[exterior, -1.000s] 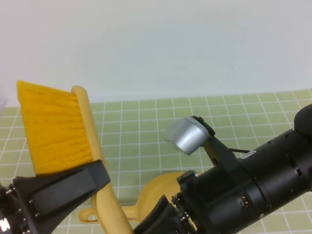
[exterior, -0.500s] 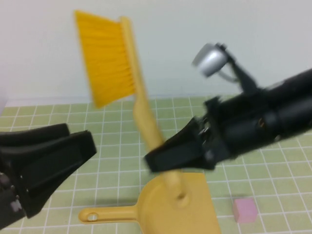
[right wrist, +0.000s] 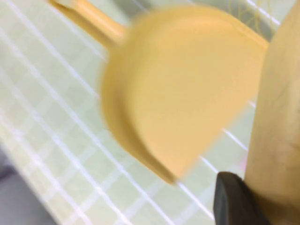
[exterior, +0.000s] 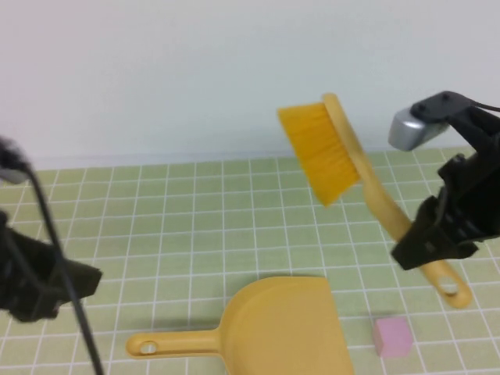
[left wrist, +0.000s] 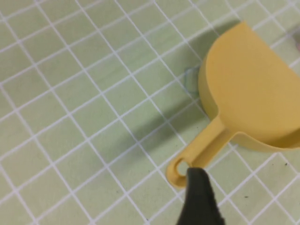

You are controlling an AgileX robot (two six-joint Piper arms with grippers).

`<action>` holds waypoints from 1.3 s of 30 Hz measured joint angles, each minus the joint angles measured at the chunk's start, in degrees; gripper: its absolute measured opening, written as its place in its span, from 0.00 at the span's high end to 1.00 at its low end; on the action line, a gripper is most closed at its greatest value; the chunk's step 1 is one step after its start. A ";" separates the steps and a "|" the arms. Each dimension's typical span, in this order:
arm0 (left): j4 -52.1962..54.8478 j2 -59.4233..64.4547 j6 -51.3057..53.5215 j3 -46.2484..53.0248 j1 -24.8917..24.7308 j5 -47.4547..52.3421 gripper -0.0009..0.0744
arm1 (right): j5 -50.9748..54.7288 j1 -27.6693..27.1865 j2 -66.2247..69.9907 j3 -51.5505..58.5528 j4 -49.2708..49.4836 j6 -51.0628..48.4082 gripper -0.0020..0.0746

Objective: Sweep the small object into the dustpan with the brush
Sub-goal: Pick up the dustpan from the table

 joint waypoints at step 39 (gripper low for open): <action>31.97 41.69 3.96 -10.93 -29.67 0.35 0.34 | -7.62 0.00 0.00 17.49 -21.77 19.29 0.74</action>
